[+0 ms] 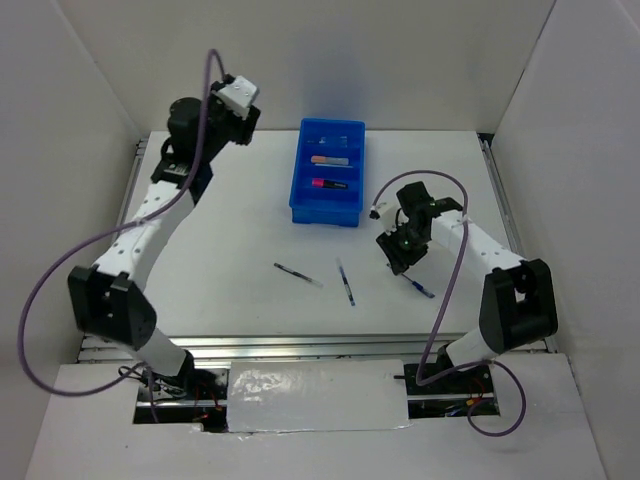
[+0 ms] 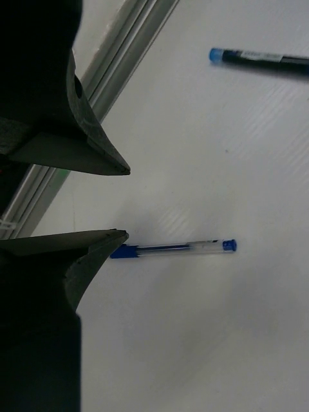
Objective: Sort the stationery into containers
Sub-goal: Grab a piece of stationery with the right arm
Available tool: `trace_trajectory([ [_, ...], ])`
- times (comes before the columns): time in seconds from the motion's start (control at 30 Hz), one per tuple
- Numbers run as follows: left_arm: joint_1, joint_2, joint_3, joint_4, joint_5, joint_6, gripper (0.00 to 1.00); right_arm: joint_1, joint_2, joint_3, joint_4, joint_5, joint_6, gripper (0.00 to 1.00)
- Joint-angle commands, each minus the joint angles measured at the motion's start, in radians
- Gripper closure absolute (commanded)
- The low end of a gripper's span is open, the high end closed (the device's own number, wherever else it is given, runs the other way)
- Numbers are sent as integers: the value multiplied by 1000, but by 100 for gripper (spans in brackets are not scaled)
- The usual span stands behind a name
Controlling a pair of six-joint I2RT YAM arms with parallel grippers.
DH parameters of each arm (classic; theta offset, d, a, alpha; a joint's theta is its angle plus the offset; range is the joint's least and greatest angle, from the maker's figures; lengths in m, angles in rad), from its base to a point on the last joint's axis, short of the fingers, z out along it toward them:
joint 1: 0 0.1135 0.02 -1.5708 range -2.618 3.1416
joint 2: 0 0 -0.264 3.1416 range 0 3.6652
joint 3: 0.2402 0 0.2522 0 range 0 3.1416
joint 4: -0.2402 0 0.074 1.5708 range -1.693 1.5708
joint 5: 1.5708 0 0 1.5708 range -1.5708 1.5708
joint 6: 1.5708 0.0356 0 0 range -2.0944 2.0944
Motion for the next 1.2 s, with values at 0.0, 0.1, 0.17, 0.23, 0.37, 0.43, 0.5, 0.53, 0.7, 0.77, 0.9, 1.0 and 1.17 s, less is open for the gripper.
trace_trajectory([
  [0.0,35,-129,-155,-78,62,-196,36,-12,16,-44,86,71,56,54],
  [0.1,54,-250,-304,-58,101,-205,35,-16,51,-44,105,101,71,55],
  [0.17,54,-318,-373,-56,108,-199,35,-15,69,-41,119,114,74,55],
  [0.23,57,-349,-401,-65,105,-211,36,-13,103,-32,122,121,73,55],
  [0.37,54,-403,-450,-79,105,-242,37,-10,146,-23,138,131,71,56],
  [0.43,54,-410,-462,-87,108,-245,37,-7,171,-20,140,134,70,57],
  [0.5,52,-416,-465,-96,102,-247,37,-6,194,-20,140,136,70,58],
  [0.53,51,-416,-468,-101,101,-250,37,-4,201,-23,140,137,70,58],
  [0.7,49,-420,-480,-113,102,-273,37,4,217,-47,174,153,68,63],
  [0.77,48,-421,-491,-112,114,-299,37,5,220,-56,188,156,65,64],
  [0.9,33,-407,-502,-122,154,-323,36,1,240,-49,188,142,57,72],
  [1.0,22,-394,-507,-113,173,-364,36,-1,246,-31,174,145,38,78],
  [1.17,8,-369,-502,-101,179,-369,37,0,252,-3,148,159,1,82],
])
